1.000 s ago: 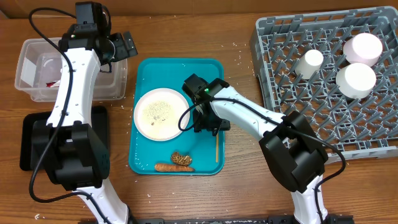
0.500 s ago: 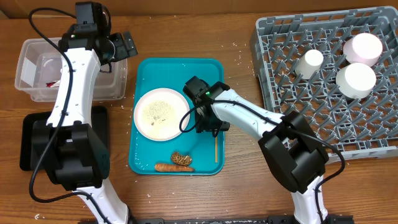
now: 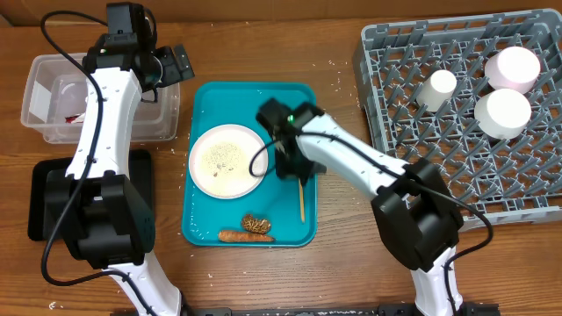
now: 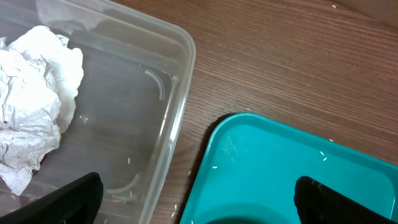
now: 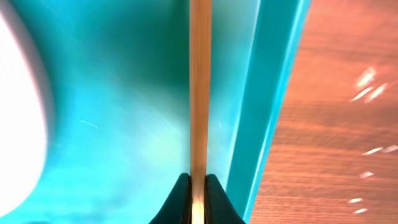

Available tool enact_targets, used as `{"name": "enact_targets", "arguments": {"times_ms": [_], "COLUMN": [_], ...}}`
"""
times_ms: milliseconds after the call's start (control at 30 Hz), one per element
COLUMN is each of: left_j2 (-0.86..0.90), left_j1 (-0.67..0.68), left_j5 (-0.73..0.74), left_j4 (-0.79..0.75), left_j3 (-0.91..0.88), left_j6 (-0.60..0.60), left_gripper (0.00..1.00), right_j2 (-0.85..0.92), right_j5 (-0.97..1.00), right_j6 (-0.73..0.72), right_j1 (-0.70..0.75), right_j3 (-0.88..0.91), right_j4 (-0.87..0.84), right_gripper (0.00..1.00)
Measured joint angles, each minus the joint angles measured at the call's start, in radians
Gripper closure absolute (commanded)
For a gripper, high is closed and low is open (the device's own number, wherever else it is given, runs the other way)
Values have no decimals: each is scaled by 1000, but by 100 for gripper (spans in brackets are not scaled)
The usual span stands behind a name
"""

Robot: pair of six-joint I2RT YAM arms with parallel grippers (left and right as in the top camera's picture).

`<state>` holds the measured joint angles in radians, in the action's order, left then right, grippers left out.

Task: Sort waste into correct bins and load items into the dishwasher
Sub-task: 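Carry the chopstick right and stand it upright in the dish rack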

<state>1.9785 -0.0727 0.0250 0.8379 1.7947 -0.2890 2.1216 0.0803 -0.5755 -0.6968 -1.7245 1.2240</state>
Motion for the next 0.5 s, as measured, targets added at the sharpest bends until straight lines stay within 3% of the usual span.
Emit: {"name": "enact_targets", "arguments": {"times_ms": [200, 333, 500], "left_j2": [0, 0, 0], "left_j1": [0, 0, 0], "left_j5": [0, 0, 0], "left_j4": [0, 0, 0], "left_j3": [0, 0, 0], "left_j6": [0, 0, 0], "left_gripper": [0, 0, 0], "right_j2": [0, -1, -7], "right_j5": [113, 161, 165], "right_j6": [74, 157, 291], "right_j1": [74, 195, 406], "right_j3": [-375, -603, -705], "right_j4": [223, 280, 275], "right_gripper": [96, 96, 96]}}
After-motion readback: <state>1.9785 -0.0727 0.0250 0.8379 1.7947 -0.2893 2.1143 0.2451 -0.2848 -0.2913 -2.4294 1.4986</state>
